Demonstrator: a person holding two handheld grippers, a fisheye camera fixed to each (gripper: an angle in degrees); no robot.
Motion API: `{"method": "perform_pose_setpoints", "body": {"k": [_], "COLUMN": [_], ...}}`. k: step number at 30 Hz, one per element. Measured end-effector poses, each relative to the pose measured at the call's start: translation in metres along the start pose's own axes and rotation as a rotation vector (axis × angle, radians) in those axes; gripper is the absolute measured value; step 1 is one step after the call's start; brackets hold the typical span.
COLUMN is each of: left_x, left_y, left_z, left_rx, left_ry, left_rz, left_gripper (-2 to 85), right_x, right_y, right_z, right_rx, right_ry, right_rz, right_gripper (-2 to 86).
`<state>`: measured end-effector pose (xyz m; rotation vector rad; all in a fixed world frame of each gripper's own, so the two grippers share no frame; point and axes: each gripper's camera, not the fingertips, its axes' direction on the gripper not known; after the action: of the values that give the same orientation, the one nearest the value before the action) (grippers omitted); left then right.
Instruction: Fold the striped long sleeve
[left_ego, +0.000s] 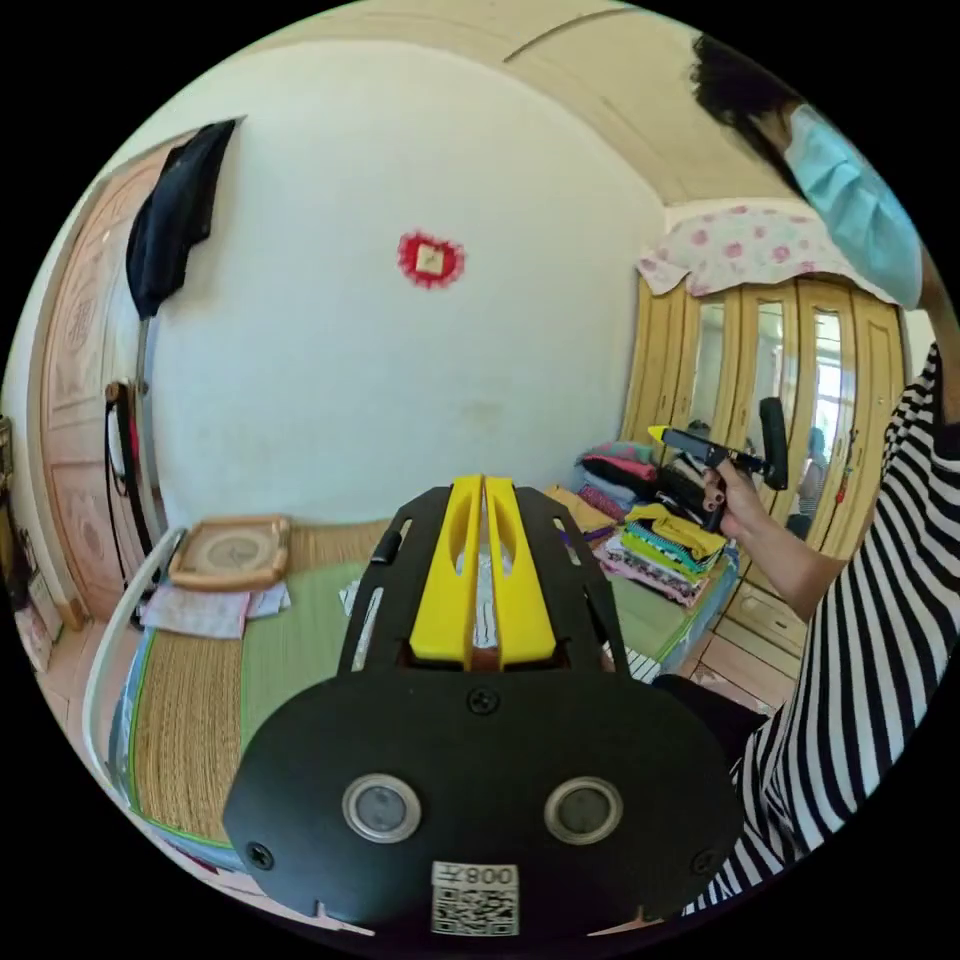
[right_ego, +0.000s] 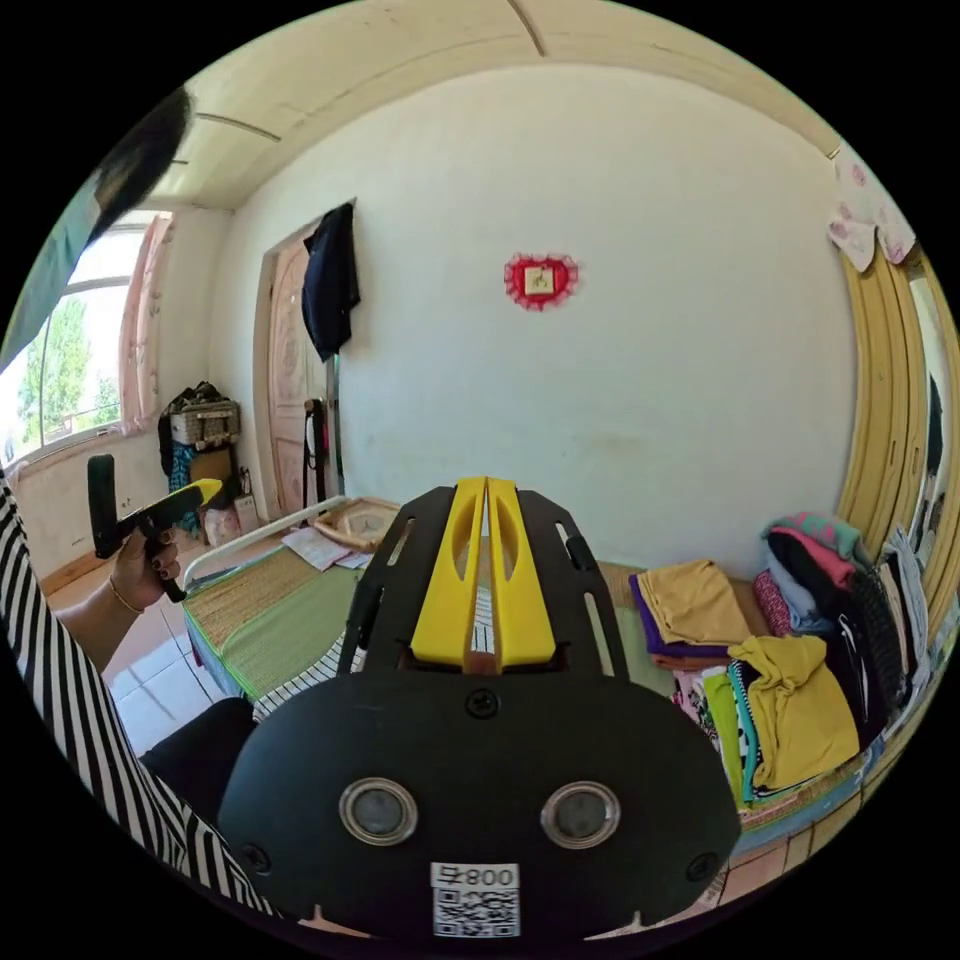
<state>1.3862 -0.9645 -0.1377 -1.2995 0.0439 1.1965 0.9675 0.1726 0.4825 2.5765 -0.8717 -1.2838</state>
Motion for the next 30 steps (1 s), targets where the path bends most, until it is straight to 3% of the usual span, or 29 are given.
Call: {"method": "perform_pose_setpoints", "body": {"k": [4,11,20,30], "left_x": [0.064,0.156,0.203,0.213], "left_y": [-0.029,-0.055,-0.055,-0.028], "left_z": [-0.090,-0.185,-0.269,-0.348], "left_rx": [0.202,0.186,0.150,0.072], "left_ry": [0.229,0.214,0.268,0.179], "left_rz": [0.086,0.265,0.232,0.148], "left_gripper": [0.7,5.3,9.8,10.7], "right_x": [-0.021,-0.030,-0.036,-0.051], "right_y": [0.035,0.099,0.180,0.240], "right_z": [-0.119,-0.245,-0.315,-0.335], "right_rx": [0.186,0.237,0.242,0.215], "right_ry": [-0.032,-0.049,-0.128,-0.183], "right_rz": [-0.058,-0.070,0.031,0.107], "right_gripper": [0.1,0.3,1.8,2.2]}}
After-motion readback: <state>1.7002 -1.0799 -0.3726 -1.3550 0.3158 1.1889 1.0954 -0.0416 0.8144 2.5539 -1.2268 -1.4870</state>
